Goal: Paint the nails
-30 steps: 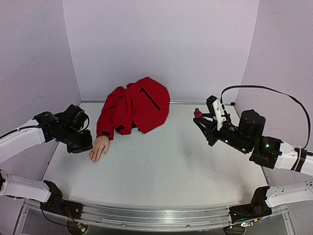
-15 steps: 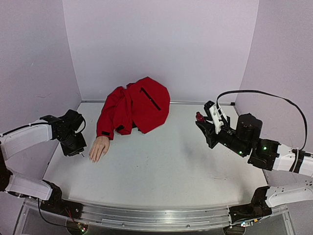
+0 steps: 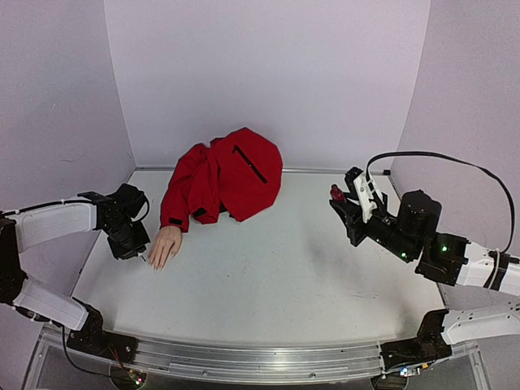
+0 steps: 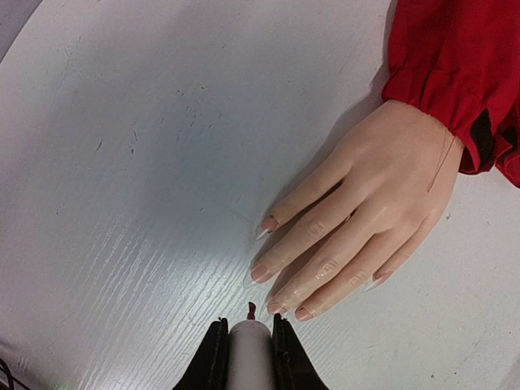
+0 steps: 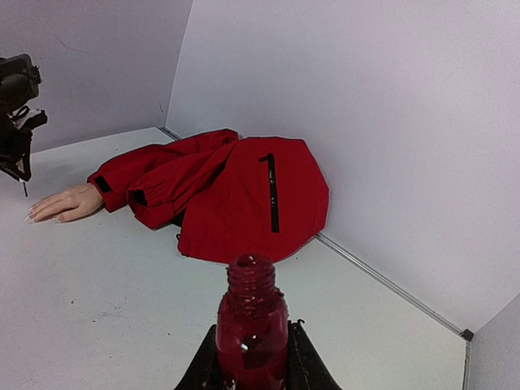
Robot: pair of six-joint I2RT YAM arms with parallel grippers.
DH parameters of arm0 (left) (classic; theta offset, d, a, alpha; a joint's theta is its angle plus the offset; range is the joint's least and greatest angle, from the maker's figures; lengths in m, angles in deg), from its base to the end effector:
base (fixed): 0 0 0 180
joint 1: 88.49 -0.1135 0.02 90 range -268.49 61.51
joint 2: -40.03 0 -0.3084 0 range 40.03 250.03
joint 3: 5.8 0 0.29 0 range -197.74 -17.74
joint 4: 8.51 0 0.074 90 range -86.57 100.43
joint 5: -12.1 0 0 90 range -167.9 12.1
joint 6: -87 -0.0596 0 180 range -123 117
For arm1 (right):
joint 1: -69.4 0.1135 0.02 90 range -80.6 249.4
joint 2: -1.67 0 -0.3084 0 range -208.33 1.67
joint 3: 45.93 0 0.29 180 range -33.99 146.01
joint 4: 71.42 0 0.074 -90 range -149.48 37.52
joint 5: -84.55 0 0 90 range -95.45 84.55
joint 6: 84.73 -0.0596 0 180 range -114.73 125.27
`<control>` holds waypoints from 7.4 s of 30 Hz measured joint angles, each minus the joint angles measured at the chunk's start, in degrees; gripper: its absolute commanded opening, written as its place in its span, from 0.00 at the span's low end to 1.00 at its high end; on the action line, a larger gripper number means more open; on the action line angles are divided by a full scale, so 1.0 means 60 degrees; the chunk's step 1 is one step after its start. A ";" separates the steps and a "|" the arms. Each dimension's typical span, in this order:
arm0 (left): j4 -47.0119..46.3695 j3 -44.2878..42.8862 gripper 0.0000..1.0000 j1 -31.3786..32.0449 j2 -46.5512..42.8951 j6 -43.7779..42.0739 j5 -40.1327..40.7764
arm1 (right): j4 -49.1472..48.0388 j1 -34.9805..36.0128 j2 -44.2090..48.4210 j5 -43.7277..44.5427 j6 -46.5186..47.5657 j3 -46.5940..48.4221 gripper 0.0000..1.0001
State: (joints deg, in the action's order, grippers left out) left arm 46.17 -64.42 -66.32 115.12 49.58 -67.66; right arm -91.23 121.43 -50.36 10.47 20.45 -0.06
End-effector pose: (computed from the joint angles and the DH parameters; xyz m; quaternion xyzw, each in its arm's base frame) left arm 0.2463 -0.0889 0.2038 -0.2718 0.9443 -0.0290 0.1831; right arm 0.1644 0.1840 0.3565 -0.2481 0.5701 0.1649 0.7657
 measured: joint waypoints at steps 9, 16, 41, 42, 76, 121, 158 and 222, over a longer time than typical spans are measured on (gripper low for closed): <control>-0.0280 -0.0004 0.00 -0.0018 0.0284 -0.0004 -0.0004 | 0.0007 0.0000 0.0033 0.0000 0.0000 -0.0095 0.00; -0.0495 -0.0004 0.00 -0.0022 0.0539 -0.0011 -0.0007 | 0.0004 -0.0004 0.0033 0.0004 0.0000 -0.0117 0.00; -0.0907 0.0000 0.00 -0.0080 0.1031 -0.0044 -0.0018 | 0.0000 -0.0004 0.0058 0.0000 0.0004 -0.0124 0.00; -0.0918 0.0000 0.00 -0.0080 0.1038 -0.0047 -0.0018 | 0.0000 -0.0004 0.0058 0.0000 0.0004 -0.0124 0.00; -0.0976 0.0055 0.00 -0.0106 0.1140 -0.0051 -0.0044 | 0.0000 -0.0004 0.0058 0.0000 0.0004 -0.0124 0.00; -0.1133 0.0433 0.00 -0.0106 0.0732 -0.0051 -0.0299 | -0.0007 -0.0004 -0.0058 -0.0011 0.0004 -0.0124 0.00; -0.1133 0.0313 0.00 -0.0109 0.0809 -0.0291 -0.0284 | -0.0069 -0.0007 -0.0087 -0.0015 0.0004 -0.0124 0.00; -0.1140 0.0208 0.00 -0.0106 0.0980 -0.0510 -0.0186 | -0.0084 -0.0044 -0.0087 -0.0033 0.0000 -0.0186 0.00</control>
State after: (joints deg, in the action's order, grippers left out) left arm 39.33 -63.17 -66.95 121.00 46.52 -68.77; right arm -91.73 121.16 -50.88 10.28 20.45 -1.17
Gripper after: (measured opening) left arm 0.161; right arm 0.210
